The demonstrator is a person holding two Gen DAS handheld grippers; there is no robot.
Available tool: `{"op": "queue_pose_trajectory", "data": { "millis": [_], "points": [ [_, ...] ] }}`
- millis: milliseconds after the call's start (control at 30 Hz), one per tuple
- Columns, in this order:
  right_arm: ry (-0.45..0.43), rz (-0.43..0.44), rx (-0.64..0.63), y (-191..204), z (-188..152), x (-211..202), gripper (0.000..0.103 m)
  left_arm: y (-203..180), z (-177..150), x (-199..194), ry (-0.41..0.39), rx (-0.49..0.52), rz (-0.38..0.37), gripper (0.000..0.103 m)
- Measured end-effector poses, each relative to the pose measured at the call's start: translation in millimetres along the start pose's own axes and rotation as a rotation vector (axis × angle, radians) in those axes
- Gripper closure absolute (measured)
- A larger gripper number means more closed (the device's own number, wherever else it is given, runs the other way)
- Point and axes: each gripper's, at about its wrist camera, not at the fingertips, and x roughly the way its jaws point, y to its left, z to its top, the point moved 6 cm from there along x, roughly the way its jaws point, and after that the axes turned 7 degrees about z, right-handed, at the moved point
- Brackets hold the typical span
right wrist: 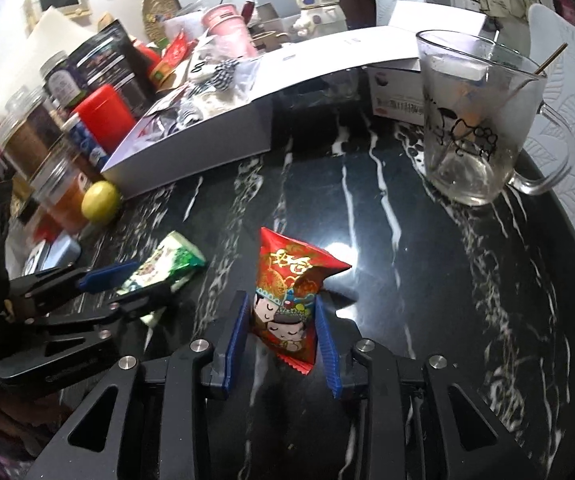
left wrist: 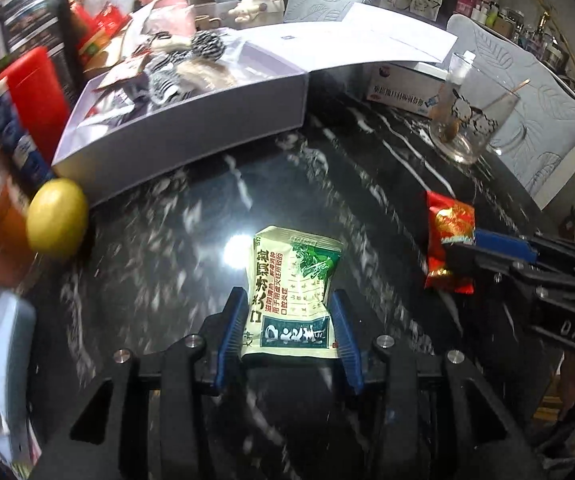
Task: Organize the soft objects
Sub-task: 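Grasp the green snack packet with the left gripper while the right grasps the red cartoon packet, then lift and carry the green packet with the left gripper while the right carries the red packet to the box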
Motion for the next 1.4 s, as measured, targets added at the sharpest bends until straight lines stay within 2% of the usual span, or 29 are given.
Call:
{"op": "queue_pose_trajectory", "data": {
  "millis": [167,300,400,433,467,500,633,733,967,1133,1400],
  "points": [
    [0.014,-0.009,-0.016,12,-14,-4,0.07,6,-23,-10,0.019,-0.013,-0.021,0.06],
    [0.058,-0.018,-0.071,24,-27,-8,0.07,8,-29,-11,0.015,-0.011,-0.027,0.06],
    [0.072,-0.038,-0.089,29,-32,-9,0.069,5,-27,-8,0.007,0.022,0.002,0.058],
    [0.078,-0.043,-0.088,29,-34,-8,0.068,3,-25,-6,0.002,0.04,0.023,0.054],
    [0.085,-0.041,-0.078,28,-34,-5,0.065,3,-25,-5,-0.003,0.046,0.028,0.046],
    [0.087,-0.038,-0.065,26,-34,-3,0.059,3,-23,-3,-0.001,0.036,0.017,0.044],
    [0.084,-0.031,-0.025,22,-33,2,0.058,5,-20,0,-0.033,0.034,0.013,0.043],
    [0.079,-0.04,-0.031,22,-33,3,0.058,10,-19,-1,-0.059,0.012,0.028,0.063],
    [0.069,-0.056,-0.045,25,-32,5,0.058,14,-18,-2,-0.053,-0.025,-0.01,0.067],
    [0.039,-0.017,-0.016,25,-30,5,0.071,18,-21,-5,-0.047,-0.052,-0.027,0.068],
    [0.005,0.019,-0.036,37,-24,2,0.074,27,-15,-26,-0.092,-0.074,-0.028,0.068]
  ]
}}
